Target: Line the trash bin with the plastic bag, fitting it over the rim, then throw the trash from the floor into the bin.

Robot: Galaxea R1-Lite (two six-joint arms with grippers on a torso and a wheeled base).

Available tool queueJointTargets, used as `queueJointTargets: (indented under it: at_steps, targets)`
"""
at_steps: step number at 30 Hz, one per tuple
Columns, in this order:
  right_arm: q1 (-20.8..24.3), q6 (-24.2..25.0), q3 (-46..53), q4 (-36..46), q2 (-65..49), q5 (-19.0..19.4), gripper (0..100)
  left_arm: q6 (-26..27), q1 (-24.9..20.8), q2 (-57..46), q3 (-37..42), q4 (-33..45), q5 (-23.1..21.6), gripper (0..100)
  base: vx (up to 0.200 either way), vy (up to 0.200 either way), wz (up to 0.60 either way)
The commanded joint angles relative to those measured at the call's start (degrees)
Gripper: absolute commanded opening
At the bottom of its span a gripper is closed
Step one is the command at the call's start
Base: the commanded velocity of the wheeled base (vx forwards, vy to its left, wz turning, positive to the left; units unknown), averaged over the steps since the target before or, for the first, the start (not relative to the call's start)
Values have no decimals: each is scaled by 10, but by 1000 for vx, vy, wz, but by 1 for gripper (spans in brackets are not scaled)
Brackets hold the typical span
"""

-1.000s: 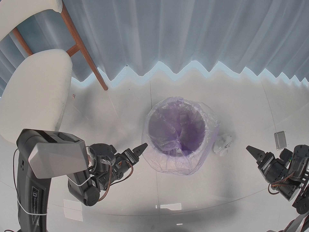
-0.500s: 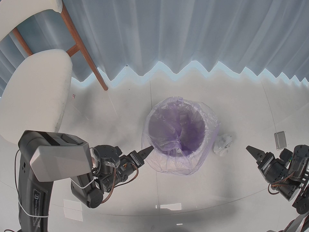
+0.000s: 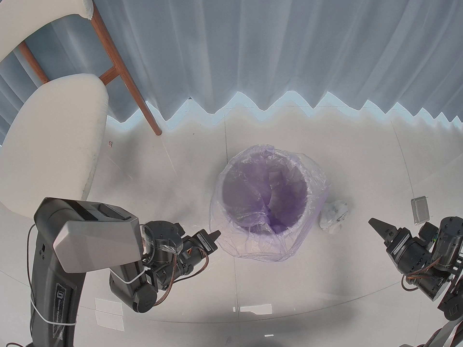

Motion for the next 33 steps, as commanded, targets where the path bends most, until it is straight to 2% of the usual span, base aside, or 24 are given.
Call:
queueJointTargets:
  at_steps: [1, 6, 11, 17, 20, 26, 29, 33]
  targets:
    - [0, 0, 10, 0, 2, 0, 100, 2, 11, 15, -2, 0, 4, 0, 0, 0, 0]
    - [4, 2, 10, 8, -1, 0, 100, 6, 22, 65, -10, 0, 20, 0, 0, 0, 0]
    - [4, 3, 10, 15, -3, 0, 100, 11, 26, 84, -52, 2, 20, 0, 0, 0, 0]
    - [4, 2, 10, 16, -3, 0, 100, 91, 46, 101, -103, 67, 35, 0, 0, 0, 0]
    - [5, 2, 10, 16, -3, 0, 100, 114, 47, 111, -131, 84, 53, 0, 0, 0, 0]
    - [6, 1, 10, 26, -2, 0, 100, 170, 47, 136, -208, 171, 79, 0, 0, 0, 0]
    - [7, -1, 10, 46, -2, 0, 100, 179, 43, 148, -242, 183, 102, 0, 0, 0, 0]
    - [6, -4, 9, 56, 6, 4, 100, 172, 33, 136, -240, 167, 107, 0, 0, 0, 0]
